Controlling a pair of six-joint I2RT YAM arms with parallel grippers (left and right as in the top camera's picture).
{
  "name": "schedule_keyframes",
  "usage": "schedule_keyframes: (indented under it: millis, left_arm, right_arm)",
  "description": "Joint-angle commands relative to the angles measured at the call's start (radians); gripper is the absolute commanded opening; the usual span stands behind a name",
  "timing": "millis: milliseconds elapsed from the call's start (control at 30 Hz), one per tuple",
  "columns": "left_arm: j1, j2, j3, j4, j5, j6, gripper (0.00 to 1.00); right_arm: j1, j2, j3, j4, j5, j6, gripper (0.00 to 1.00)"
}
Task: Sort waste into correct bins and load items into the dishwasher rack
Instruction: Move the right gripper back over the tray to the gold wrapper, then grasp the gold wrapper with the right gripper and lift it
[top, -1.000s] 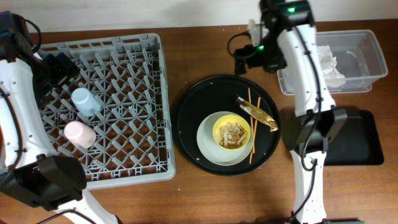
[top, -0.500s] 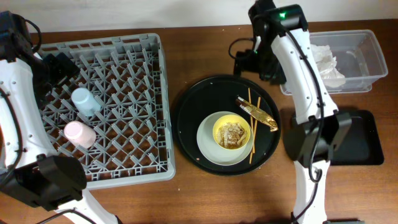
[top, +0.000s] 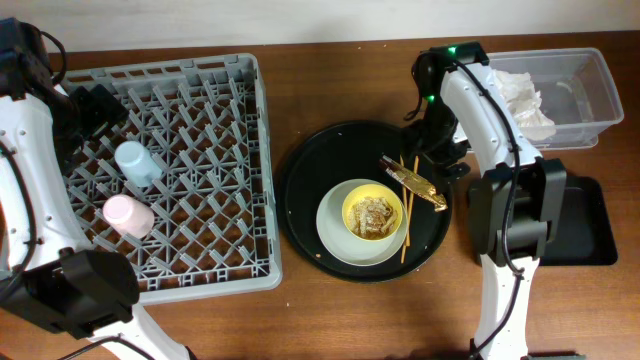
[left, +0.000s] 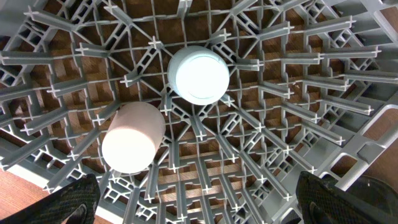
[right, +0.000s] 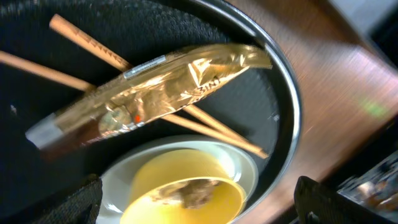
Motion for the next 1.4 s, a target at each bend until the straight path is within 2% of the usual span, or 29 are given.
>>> schedule_keyframes:
  millis: [0,233,367,533,767,900,1367]
  left_arm:
    - [0.004,-0.008,0.005,0.002,-0.004,0.013,0.99]
    - [0.004,-0.008,0.005,0.002,-0.004,0.013,0.99]
    - [0.004,-0.008,0.005,0.002,-0.004,0.013,0.99]
    - [0.004,-0.008,0.005,0.002,-0.004,0.013,0.99]
    - [0.004,-0.008,0.005,0.002,-0.004,0.013,0.99]
    - [0.004,-0.008,0.005,0.002,-0.004,0.013,0.99]
    - [0.004,-0.008,0.005,0.002,-0.004,0.013,0.99]
  right_arm:
    - [0.022,0.000,-0.039,0.029,-0.020,0.259,0.99]
    - [0.027,0.000,-0.142,0.189,0.017,0.313,0.99]
    - [0.023,0.001,-0.190,0.268,0.018,0.313,0.90]
    - [0.020,0.005,-0.263,0.374,0.064,0.312,0.91]
    - [0.013,0.005,-0.267,0.394,0.079,0.298,0.90]
    - [0.014,0.005,-0.267,0.397,0.090,0.289,0.81]
    - [0.023,0.013,-0.284,0.389,0.082,0.288,0.81]
